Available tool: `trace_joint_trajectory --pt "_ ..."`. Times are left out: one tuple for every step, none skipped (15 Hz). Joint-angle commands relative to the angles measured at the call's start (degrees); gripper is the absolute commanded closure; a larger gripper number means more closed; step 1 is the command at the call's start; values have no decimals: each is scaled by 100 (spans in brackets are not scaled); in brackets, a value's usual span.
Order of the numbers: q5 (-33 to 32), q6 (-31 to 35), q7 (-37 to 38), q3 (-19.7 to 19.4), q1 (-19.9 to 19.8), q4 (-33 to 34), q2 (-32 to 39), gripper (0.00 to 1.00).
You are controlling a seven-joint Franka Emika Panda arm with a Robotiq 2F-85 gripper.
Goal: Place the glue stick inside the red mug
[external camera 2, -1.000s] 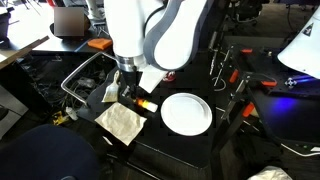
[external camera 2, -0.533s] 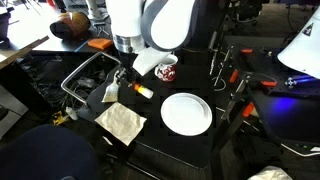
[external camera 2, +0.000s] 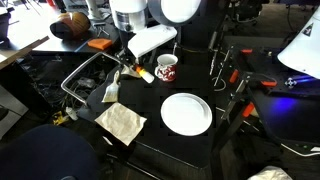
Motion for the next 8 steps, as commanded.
trace_joint_trajectory --pt "-766 -766 1085 -405 406 -191 -482 92" --pt "-1007 -983 1370 -414 416 -155 -548 92" --pt "-1274 -1191 1670 -414 426 -129 -617 92" --pt "-1526 -1386 1941 -363 390 -100 -681 92" --pt "-1780 -1591 2220 -301 345 -60 -737 92" --pt "-2033 -1799 2487 -236 295 -24 -789 92" --pt "-2267 -2011 2734 -161 242 9 -838 92" --pt "-2523 -2244 3014 -102 215 60 -862 92"
